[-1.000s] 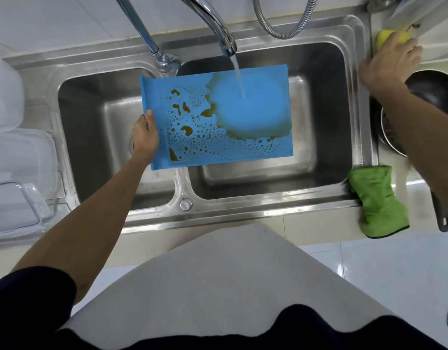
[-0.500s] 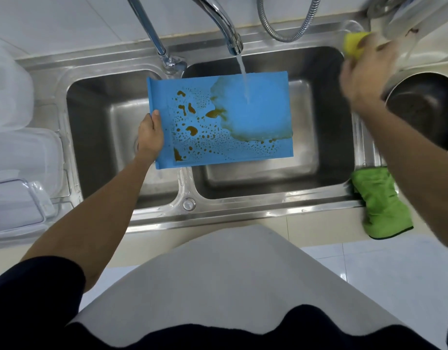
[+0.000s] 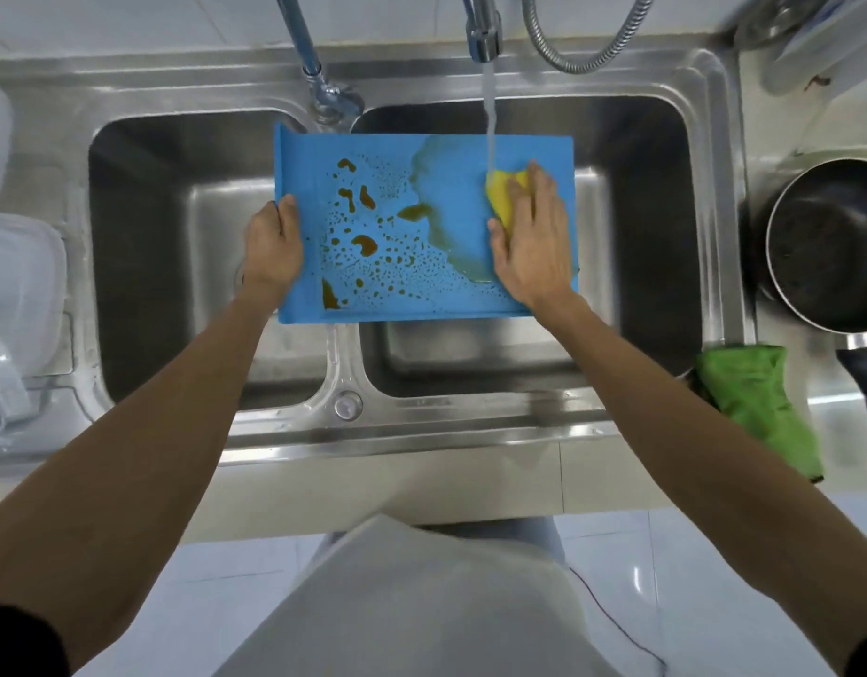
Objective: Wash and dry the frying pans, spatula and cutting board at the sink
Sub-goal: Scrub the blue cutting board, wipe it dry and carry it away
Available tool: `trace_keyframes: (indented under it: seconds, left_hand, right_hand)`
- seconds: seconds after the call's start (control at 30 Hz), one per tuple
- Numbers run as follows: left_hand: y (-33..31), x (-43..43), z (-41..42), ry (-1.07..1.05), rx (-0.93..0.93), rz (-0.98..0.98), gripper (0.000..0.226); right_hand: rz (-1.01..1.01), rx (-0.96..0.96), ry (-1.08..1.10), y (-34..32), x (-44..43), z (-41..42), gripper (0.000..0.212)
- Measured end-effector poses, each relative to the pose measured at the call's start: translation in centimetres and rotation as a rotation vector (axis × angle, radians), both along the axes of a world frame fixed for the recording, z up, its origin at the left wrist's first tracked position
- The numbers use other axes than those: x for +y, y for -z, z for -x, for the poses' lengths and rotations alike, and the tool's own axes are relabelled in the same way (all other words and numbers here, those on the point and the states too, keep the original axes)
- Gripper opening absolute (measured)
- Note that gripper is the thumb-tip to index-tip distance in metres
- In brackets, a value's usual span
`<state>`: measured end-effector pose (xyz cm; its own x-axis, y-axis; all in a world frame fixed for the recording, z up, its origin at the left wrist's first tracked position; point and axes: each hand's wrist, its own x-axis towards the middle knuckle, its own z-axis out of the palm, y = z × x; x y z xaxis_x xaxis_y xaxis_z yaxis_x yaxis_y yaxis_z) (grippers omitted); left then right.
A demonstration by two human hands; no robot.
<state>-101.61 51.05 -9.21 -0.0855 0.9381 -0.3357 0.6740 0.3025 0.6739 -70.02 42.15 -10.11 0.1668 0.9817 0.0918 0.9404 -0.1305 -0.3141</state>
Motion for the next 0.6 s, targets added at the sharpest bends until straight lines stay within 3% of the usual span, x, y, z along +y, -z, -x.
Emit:
trace_keyframes:
  seconds: [0.23,0.4,0.5,0.6]
  left_hand:
    - [0.3,0.2,-0.2,0.038,0.042,-0.049,0.044]
    - [0.4,0.2,-0.2,0.048,0.12,-0.117,0.043]
    - [0.1,0.0,-0.4,0.045,0.118,-0.126,0.042]
    - [-0.2,-0.1,-0.5,0.042,0.103,-0.12,0.043]
  right_hand:
    - [-0.062,-0.022,0.072,0.4,4.0,-1.4,0.056]
    - [-0.131,0.035,-0.195,1.2,8.6,5.3,0.049]
    - [-0.167,0.005,-0.412,1.2,5.4,6.2,0.047]
    - [-0.202,-0.015,-0.445,1.2,-0.1,3.1,0.045]
